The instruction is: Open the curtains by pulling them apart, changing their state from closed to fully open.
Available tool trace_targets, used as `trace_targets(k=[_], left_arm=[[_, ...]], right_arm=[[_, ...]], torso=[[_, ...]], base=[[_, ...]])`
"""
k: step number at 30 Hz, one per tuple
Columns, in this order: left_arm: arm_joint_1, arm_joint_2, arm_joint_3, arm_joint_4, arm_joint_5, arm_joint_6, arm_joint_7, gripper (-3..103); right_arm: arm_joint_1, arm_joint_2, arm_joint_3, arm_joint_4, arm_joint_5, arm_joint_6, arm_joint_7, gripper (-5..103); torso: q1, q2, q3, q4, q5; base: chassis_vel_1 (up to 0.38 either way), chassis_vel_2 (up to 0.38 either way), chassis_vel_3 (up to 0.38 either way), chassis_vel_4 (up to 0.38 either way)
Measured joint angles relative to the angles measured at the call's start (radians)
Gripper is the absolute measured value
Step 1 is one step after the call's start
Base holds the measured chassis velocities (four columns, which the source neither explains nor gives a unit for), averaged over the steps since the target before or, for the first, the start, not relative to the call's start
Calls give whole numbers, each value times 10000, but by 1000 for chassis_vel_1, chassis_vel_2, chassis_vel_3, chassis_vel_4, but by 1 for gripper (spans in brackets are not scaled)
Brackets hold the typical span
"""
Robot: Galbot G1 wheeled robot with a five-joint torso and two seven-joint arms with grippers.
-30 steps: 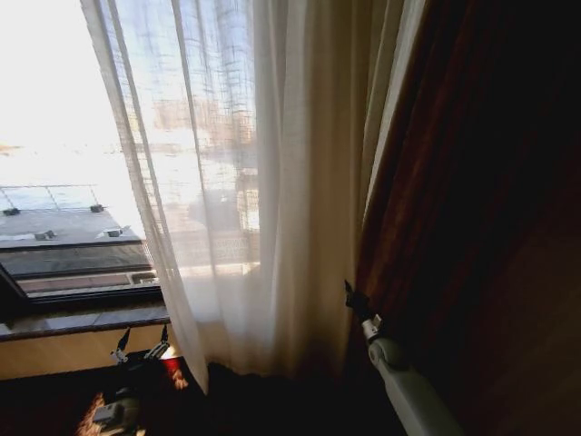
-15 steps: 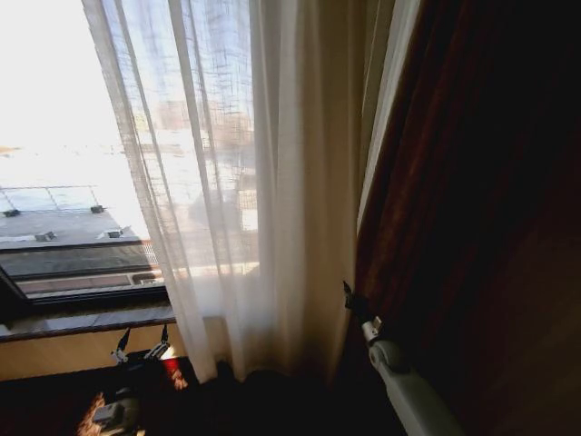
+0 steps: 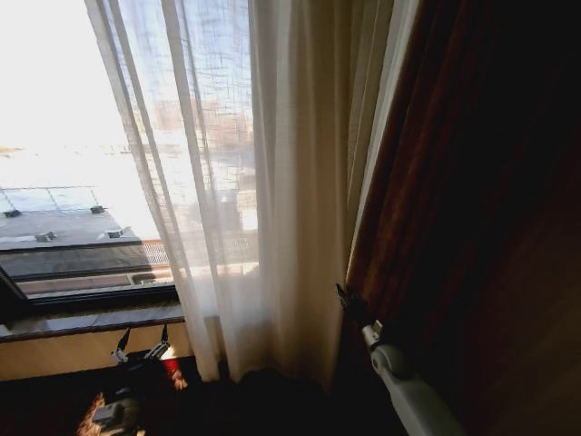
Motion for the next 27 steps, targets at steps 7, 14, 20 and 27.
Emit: trace_targets(k=[7,14,20,27], left_arm=[[0,0,0,0,0,0,0,100],[0,0,0,0,0,0,0,100],[0,0,0,0,0,0,1,100],[0,0,1,0,0,0,1,100]], right_arm=[[-595,1,204,316,-326,72,-134,68],[-827,55,338,412,-683,226,-426,90],[-903,24,349,584,-727,259,-490,100],[-975,-5,365,717,-826,294,-584,100]], torso=[[0,-1,0,0,1],[0,0,0,0,0],[3,-1,0,-1,1],[2,-1,0,-2,1]], base=[[0,0,0,0],[0,0,0,0],[26,5,-23,-3],[174,62,-162,-72]])
